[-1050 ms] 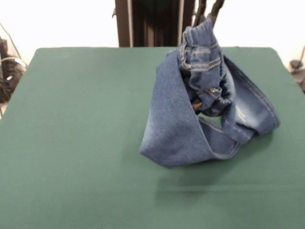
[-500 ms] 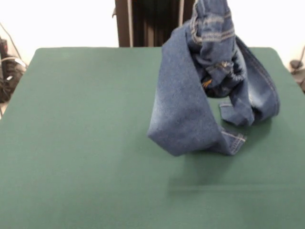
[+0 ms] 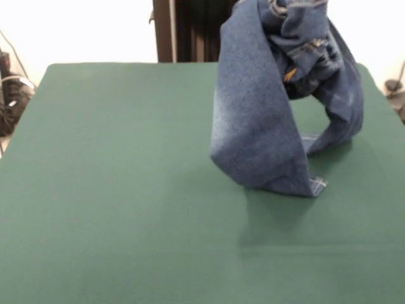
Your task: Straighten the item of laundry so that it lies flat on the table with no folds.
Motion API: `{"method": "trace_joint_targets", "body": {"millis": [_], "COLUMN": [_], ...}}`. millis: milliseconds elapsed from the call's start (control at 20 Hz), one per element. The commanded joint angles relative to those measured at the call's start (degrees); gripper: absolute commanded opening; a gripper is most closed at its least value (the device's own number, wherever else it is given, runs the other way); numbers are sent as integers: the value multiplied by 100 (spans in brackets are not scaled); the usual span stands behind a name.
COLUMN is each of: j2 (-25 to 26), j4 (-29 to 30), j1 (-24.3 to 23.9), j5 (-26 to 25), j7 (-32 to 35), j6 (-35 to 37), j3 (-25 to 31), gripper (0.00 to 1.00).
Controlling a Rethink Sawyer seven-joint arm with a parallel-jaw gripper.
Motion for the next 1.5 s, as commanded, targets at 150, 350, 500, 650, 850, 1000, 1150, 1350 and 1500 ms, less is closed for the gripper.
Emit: {"method": "trace_joint_targets", "body": {"millis": [150,350,500,650,850,1000,1150,1350,1500], "j2": [-404,-755,-867,-827,-665,-590,-521,-530,-665], "j4": [807,1295,1199,846,233,-91,-378,-475,-211], "j1": [-21,-125,5,177,369,446,500,491,348], "j5": [1176,1718,1757,1613,1417,1386,1338,1409,1517], "j7": [855,398,440,657,957,1060,1093,1021,730], "j6": [-929,-1673,-1558,-1202,-724,-497,-250,-149,-221], "j3": [570,779,716,573,508,503,487,481,473], "gripper": [0,0,0,0,0,0,0,0,0]}}
